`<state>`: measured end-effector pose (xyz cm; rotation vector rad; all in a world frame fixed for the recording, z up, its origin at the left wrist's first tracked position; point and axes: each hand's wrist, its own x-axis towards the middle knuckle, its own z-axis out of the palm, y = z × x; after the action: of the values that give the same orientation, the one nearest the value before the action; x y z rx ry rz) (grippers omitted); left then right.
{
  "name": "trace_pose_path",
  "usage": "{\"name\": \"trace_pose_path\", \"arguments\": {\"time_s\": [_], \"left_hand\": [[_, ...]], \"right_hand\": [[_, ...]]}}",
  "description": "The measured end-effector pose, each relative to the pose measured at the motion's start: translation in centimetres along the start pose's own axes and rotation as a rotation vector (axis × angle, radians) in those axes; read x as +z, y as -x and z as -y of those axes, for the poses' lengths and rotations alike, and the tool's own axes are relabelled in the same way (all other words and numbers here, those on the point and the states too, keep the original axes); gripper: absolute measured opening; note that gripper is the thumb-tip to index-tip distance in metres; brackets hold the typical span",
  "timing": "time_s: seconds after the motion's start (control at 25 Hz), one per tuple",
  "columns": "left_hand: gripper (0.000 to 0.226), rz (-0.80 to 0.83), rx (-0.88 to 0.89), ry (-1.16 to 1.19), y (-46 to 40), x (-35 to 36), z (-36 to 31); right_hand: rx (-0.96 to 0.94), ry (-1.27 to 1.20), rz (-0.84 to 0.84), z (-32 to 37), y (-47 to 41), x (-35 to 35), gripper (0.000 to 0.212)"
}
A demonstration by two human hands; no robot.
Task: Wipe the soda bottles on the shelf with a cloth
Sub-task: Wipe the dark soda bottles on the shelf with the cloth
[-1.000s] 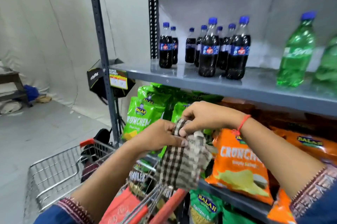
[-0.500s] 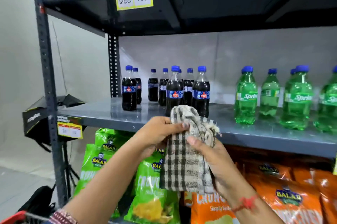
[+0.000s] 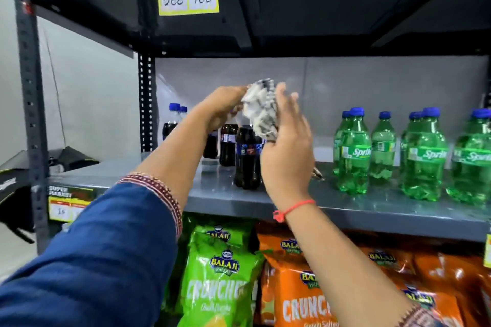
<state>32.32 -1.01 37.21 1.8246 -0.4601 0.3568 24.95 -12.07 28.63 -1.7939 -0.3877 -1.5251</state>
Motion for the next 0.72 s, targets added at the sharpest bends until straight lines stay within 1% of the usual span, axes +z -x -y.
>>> {"name": "trace_pose_path", "arguments": {"time_s": [0.04, 0.08, 0.16, 0.28, 0.32, 0.36, 0.4, 0.44, 0.52, 0.6, 0.72], "left_hand": [[0.019, 0.045, -0.03, 0.024, -0.3, 0.0, 0.0], [0.021, 0.074, -0.048, 0.041, -0.7, -0.1, 0.2], [0.019, 0.095, -0.058, 0.094, -1.4, -0.2, 0.5], [0.018, 0.136, -0.037, 0.149, -2.5, -0.8, 1.4], [0.017, 0.141, -0.047, 0.154, -2.9, -0.9, 1.6], [0.017, 0.153, -0.057, 0.157, -3.1, -0.9, 1.8], [0.017, 0.168, -0.062, 0.168, -3.1, -0.9, 1.9], [0.016, 0.173, -0.059, 0.186, -3.1, -0.9, 1.9], [0.014, 0.163, -0.052, 0.223, -3.1, -1.0, 1.8], [0.015, 0.179, -0.063, 0.247, -2.9, -1.0, 1.7], [0.015, 0.177, -0.068, 0.234, -2.9, -0.9, 1.5]], "right_hand": [[-0.046, 0.081, 0.013, -0.4, -0.2, 0.9, 0.085], [-0.085, 0.155, 0.027, -0.8, 0.0, 1.8, 0.082], [-0.124, 0.283, 0.084, -1.8, 0.7, 3.8, 0.072], [-0.148, 0.44, 0.243, -3.3, 2.6, 5.9, 0.059], [-0.135, 0.453, 0.299, -3.5, 3.5, 6.4, 0.062], [-0.128, 0.445, 0.343, -3.5, 4.4, 6.6, 0.07], [-0.122, 0.42, 0.389, -3.5, 5.1, 6.9, 0.071], [-0.139, 0.425, 0.387, -3.1, 5.3, 6.8, 0.067], [-0.207, 0.504, 0.322, -2.6, 4.5, 6.7, 0.058], [-0.256, 0.514, 0.334, -3.0, 3.2, 6.7, 0.057], [-0.346, 0.557, 0.3, -3.7, 3.4, 6.5, 0.057]]}}
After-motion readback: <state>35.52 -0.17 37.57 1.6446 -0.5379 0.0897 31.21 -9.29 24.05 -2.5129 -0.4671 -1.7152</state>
